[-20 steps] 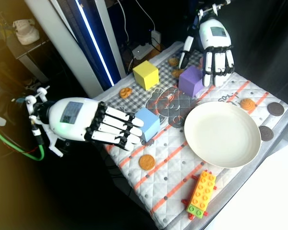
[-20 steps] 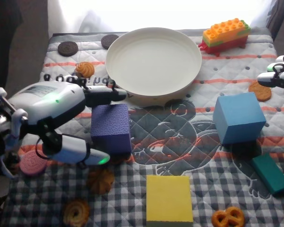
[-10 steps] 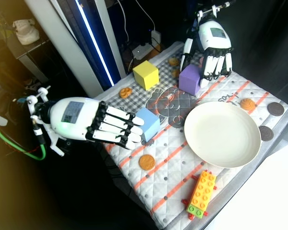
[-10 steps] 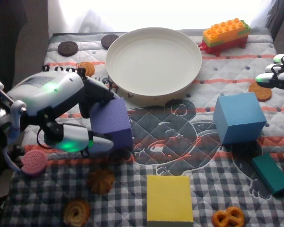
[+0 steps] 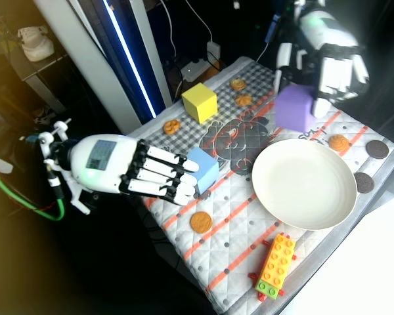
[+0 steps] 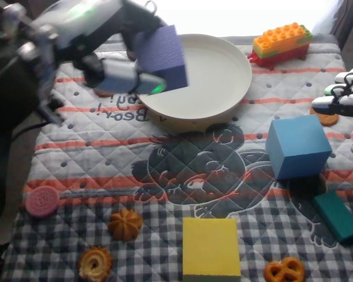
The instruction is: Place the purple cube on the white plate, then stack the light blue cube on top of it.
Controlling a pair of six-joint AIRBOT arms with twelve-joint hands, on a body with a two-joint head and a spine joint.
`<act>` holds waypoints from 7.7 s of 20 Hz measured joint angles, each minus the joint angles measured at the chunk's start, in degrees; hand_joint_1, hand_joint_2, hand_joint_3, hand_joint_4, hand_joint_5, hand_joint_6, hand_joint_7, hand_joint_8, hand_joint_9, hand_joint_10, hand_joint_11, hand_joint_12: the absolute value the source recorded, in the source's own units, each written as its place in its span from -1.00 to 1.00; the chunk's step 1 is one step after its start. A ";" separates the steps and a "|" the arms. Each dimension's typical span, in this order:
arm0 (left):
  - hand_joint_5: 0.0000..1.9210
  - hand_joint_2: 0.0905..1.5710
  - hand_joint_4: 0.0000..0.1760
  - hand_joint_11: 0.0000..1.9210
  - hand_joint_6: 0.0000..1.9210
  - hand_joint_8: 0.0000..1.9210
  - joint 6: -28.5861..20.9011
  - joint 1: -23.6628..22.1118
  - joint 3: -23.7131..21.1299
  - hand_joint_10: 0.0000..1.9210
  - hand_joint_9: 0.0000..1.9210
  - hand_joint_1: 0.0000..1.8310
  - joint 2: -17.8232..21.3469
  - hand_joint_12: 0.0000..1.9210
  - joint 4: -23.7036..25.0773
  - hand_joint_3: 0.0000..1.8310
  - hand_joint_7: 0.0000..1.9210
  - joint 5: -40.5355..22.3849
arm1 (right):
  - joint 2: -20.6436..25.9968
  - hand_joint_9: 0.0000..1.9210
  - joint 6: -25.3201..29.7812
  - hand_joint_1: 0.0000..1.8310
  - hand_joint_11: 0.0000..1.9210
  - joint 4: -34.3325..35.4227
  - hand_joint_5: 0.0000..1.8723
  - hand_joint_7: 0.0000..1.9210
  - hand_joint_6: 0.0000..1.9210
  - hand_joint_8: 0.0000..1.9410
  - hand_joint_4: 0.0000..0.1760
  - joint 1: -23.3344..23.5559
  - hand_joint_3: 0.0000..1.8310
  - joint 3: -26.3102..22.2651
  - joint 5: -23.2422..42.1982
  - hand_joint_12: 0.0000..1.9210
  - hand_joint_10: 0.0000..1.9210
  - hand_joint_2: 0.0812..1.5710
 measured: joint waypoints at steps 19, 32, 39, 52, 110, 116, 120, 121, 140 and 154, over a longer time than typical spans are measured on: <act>-0.59 0.23 0.54 -0.94 -1.00 -0.99 0.04 -2.73 21.66 -0.77 -0.55 -0.07 -16.79 0.18 -9.40 -1.00 -0.47 18.08 | -2.21 -0.58 1.16 -0.39 -0.76 0.09 -0.50 -0.52 -1.00 -1.00 -0.76 0.79 -1.00 1.68 0.63 -0.56 -1.00 0.77; -0.78 0.12 0.75 -1.00 -1.00 -1.00 -7.17 -0.07 14.05 -1.00 -0.70 -0.07 -10.93 -0.09 -5.25 -1.00 -0.76 11.06 | -2.51 -0.61 2.27 -0.24 -0.87 -0.11 -0.49 -0.52 -1.00 -1.00 -0.45 1.07 -1.00 2.21 2.36 -0.49 -1.00 0.75; -0.85 0.11 0.89 -1.00 -1.00 -1.00 -23.04 11.43 -4.04 -1.00 -0.90 -0.06 5.97 -0.67 5.42 -1.00 -0.85 -5.38 | -2.45 -0.83 5.27 -0.19 -0.96 0.35 -0.83 -0.82 -1.00 -1.00 0.61 1.44 -1.00 2.21 6.54 -0.56 -1.00 0.25; -0.78 0.04 0.51 -1.00 -0.99 -1.00 -26.18 22.03 -14.36 -1.00 -0.87 0.07 14.01 -1.00 8.70 -1.00 -0.81 -17.25 | -10.43 -0.81 7.17 -0.07 -0.96 -1.38 -0.85 -0.91 -1.00 -0.99 0.94 6.40 -1.00 7.43 -4.79 -0.25 -0.98 0.25; -0.70 0.10 0.19 -1.00 -1.00 -1.00 -27.02 24.28 -13.46 -0.99 -0.76 0.05 12.11 -0.47 7.78 -1.00 -0.76 -16.39 | -35.39 -0.03 11.89 0.50 -0.37 -9.94 0.04 0.15 0.00 -0.25 -1.00 38.16 -1.00 33.33 -29.20 0.23 0.21 0.35; -0.67 0.11 0.11 -1.00 -0.99 -1.00 -27.36 24.28 -13.46 -1.00 -0.74 0.06 11.87 -0.37 7.93 -1.00 -0.73 -16.17 | -35.41 0.00 12.13 0.41 -0.25 -9.79 -0.01 0.13 -0.08 -0.02 -1.00 38.16 -1.00 33.46 -29.57 0.46 -0.02 0.37; -0.68 0.12 0.09 -1.00 -0.99 -1.00 -27.67 24.26 -13.46 -1.00 -0.75 0.05 11.87 -0.25 7.78 -1.00 -0.75 -16.20 | -35.41 -0.39 12.15 -0.01 -0.78 -10.01 -0.61 -0.51 -1.00 -1.00 -0.54 38.27 -1.00 33.44 -30.10 0.25 -0.93 0.23; -0.68 0.12 0.09 -1.00 -0.99 -1.00 -27.71 24.22 -13.46 -1.00 -0.75 0.05 11.87 -0.25 7.76 -1.00 -0.75 -16.15 | -35.41 -0.39 12.07 -0.01 -0.78 -10.27 -0.61 -0.51 -1.00 -1.00 -0.54 38.27 -1.00 33.44 -30.47 0.25 -0.93 0.23; -0.64 0.17 -0.33 -1.00 -1.00 -1.00 -30.45 24.37 -13.46 -1.00 -0.76 0.10 11.96 -0.36 7.37 -1.00 -0.72 -17.75 | -31.30 -1.00 11.41 -0.23 -1.00 -11.23 -1.00 -1.00 -1.00 -1.00 1.00 38.21 -1.00 28.13 -29.14 -0.80 -1.00 0.05; -0.89 0.27 0.10 -1.00 -1.00 -1.00 -50.07 33.81 -15.30 -0.99 -0.90 -0.09 20.65 -0.54 6.88 -1.00 -0.88 -35.12 | -6.97 -1.00 8.22 -0.02 -1.00 5.35 -1.00 -1.00 -1.00 -1.00 1.00 11.34 -1.00 7.78 5.55 -1.00 -1.00 -0.01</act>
